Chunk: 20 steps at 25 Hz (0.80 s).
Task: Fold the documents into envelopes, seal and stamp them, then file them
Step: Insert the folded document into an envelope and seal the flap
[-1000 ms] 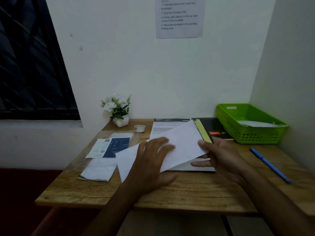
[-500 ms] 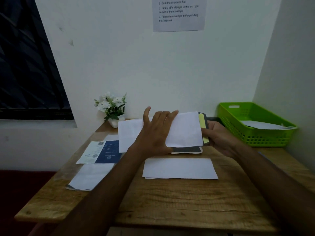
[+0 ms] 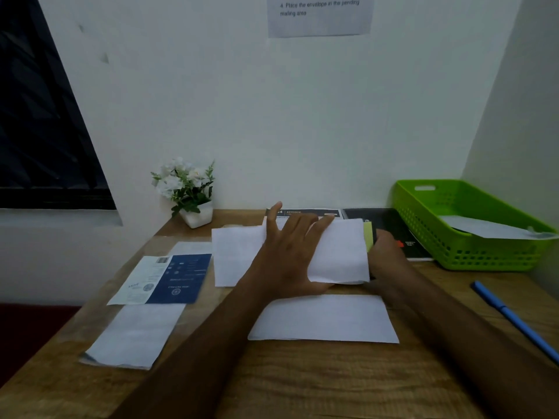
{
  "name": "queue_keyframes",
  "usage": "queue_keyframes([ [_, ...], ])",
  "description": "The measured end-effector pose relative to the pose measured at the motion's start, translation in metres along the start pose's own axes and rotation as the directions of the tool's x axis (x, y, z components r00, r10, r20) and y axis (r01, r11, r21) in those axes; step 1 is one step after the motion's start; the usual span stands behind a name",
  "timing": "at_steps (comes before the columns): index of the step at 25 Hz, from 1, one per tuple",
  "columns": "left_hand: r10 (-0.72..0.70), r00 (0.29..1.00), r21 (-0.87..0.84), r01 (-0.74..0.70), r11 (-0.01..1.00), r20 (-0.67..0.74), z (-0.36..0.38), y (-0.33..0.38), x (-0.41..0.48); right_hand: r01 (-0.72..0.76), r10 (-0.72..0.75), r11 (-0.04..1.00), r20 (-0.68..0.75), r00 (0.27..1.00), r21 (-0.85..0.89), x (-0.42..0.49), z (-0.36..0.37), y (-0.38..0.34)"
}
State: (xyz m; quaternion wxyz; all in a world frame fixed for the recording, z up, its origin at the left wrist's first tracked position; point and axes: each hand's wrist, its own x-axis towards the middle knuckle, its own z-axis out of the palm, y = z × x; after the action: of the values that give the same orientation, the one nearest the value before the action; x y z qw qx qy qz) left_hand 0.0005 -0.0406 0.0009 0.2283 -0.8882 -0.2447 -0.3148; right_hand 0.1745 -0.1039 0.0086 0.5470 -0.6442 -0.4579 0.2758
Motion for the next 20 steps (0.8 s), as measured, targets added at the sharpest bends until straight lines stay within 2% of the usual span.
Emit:
queue_keyframes([
  [4, 0.015, 1.0, 0.018, -0.015, 1.0, -0.005, 0.003, -0.002, -0.002, 0.043, -0.043, 0.997, 0.009, 0.999, -0.06, -0.004, 0.005, 0.004],
  [8, 0.006, 0.999, 0.008, -0.006, 1.0, 0.039, 0.002, 0.0, -0.004, -0.042, 0.039, 0.995, 0.037, 0.999, 0.091, -0.003, 0.008, 0.007],
  [14, 0.047, 0.998, -0.016, -0.046, 0.999, 0.034, -0.003, 0.0, -0.005, 0.054, -0.062, 0.994, 0.085, 0.994, 0.097, -0.009, 0.007, 0.008],
  [20, -0.029, 0.999, -0.01, 0.029, 1.0, 0.023, -0.005, -0.01, -0.01, 0.054, -0.071, 0.985, 0.104, 0.992, 0.163, -0.012, 0.007, 0.008],
])
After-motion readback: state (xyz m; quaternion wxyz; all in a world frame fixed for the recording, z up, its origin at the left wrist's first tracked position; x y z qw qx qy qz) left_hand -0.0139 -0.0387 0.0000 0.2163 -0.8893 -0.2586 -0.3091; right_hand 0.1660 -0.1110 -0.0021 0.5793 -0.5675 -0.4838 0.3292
